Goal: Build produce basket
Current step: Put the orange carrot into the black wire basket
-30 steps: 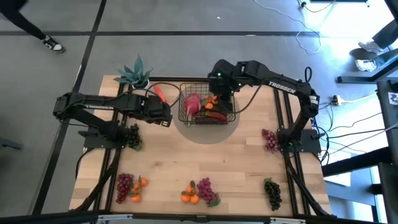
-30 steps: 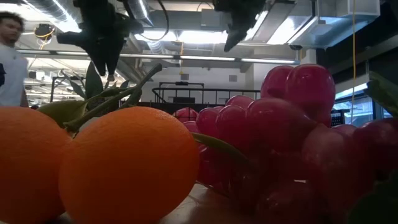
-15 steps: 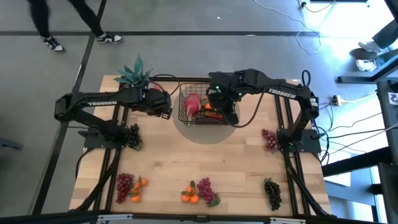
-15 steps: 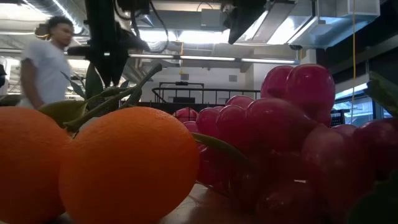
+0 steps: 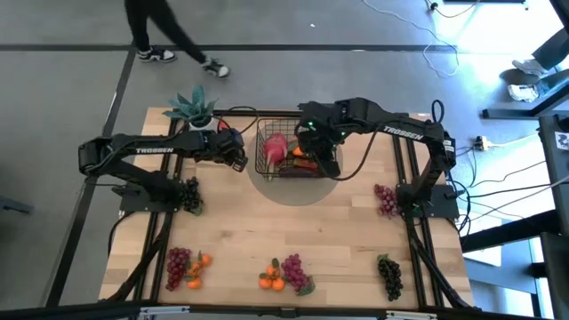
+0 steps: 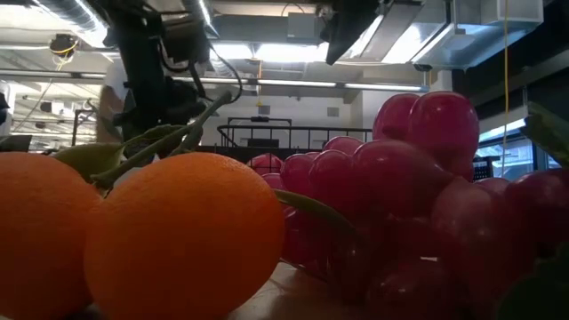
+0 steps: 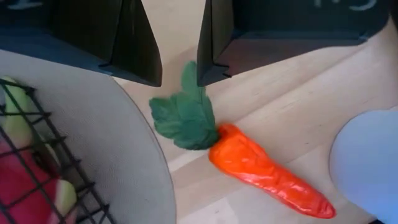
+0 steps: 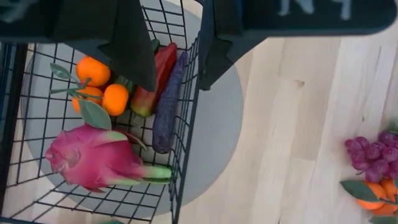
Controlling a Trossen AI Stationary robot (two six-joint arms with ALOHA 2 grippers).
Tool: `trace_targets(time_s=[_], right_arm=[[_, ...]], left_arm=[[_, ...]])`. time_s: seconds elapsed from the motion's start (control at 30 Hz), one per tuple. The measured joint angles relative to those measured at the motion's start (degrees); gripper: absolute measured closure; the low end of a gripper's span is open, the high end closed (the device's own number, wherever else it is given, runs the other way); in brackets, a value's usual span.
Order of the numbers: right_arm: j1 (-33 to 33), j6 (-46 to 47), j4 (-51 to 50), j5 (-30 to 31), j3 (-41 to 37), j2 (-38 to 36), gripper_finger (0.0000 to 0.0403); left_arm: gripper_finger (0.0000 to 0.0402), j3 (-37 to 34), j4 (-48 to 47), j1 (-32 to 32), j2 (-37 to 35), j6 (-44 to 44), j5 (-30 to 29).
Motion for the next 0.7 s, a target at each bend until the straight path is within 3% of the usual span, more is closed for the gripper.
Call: trace_targets(time_s=[0.43, 0.7], right_arm=[[-2.65, 5.92, 0.26, -0.02, 0.00, 0.00, 0.0296], [-3.84, 6.09, 0.83, 0.00, 0.00, 0.00, 0.0296]], left_arm=[[0.0311, -1.44, 0.55, 1.59, 0.05, 1.95, 1.90], [0.0311, -1.44, 2.46, 0.51, 4.09, 2.72, 2.36]])
